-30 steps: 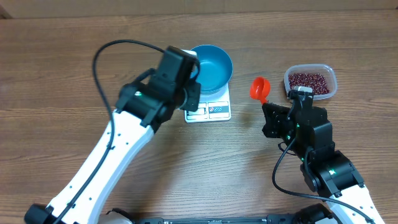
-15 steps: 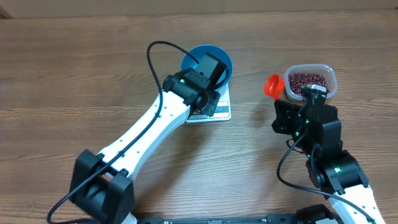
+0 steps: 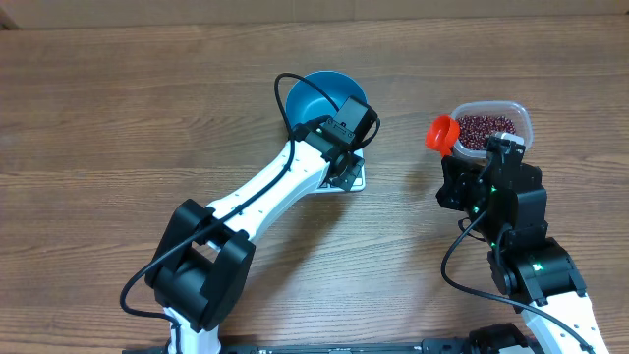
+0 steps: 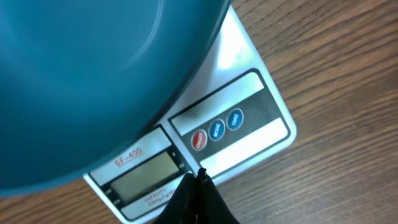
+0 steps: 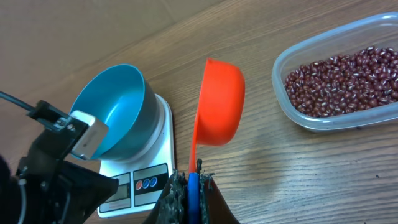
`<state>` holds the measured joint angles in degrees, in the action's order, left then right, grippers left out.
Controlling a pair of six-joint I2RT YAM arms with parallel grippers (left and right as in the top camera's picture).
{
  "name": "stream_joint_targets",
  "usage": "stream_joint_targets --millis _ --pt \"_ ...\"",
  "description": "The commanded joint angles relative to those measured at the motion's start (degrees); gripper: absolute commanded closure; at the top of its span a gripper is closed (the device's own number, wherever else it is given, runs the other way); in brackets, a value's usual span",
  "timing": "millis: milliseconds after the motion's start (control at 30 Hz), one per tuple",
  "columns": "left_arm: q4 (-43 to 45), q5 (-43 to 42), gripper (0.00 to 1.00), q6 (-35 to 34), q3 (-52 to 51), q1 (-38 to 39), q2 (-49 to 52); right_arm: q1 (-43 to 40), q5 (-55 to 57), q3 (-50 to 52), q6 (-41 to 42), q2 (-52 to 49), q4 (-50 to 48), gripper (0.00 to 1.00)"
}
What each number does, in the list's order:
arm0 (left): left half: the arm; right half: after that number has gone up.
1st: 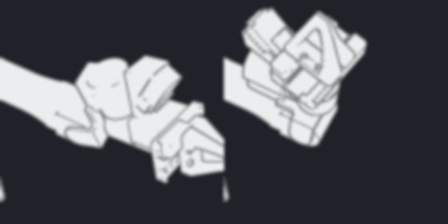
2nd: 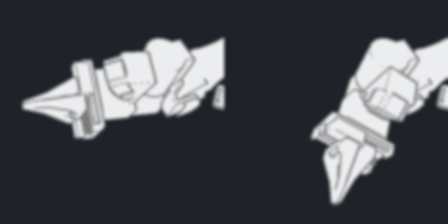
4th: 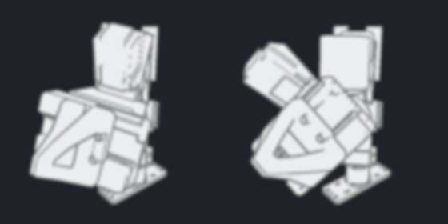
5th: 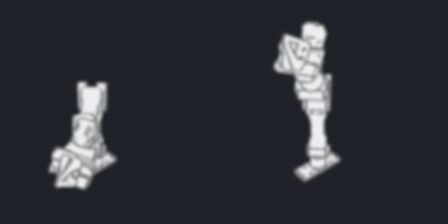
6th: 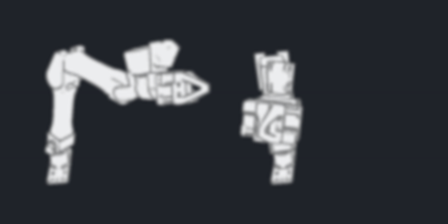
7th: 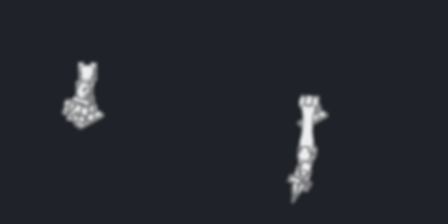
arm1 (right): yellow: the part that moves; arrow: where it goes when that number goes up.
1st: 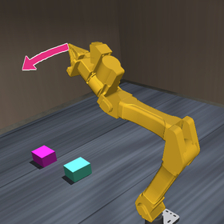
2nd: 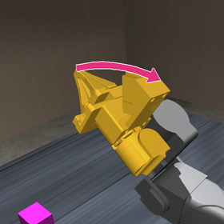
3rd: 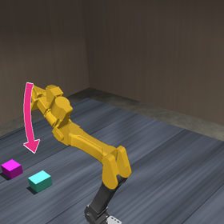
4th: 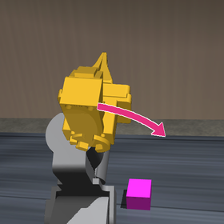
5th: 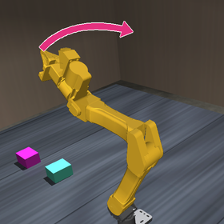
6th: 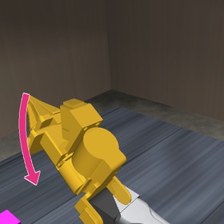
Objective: Scoop item into bowl and weigh 150g on scale
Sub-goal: 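Move the left gripper down to the scale's front buttons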
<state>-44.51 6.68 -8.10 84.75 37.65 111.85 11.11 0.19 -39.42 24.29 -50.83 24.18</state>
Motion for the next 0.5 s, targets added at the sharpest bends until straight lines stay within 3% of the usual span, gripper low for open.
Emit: stream_joint_targets --millis 0,467 --pt "0.9 -0.1 0.96 2.7 0.8 0.1 2.3 -0.4 -0.2 -1.6 -0.8 0.8 -0.8 0.96" --pt "3.0 1.9 0.96 3.4 0.8 0.2 5.0 -0.4 -0.3 -1.6 -0.8 0.8 -0.9 0.96"
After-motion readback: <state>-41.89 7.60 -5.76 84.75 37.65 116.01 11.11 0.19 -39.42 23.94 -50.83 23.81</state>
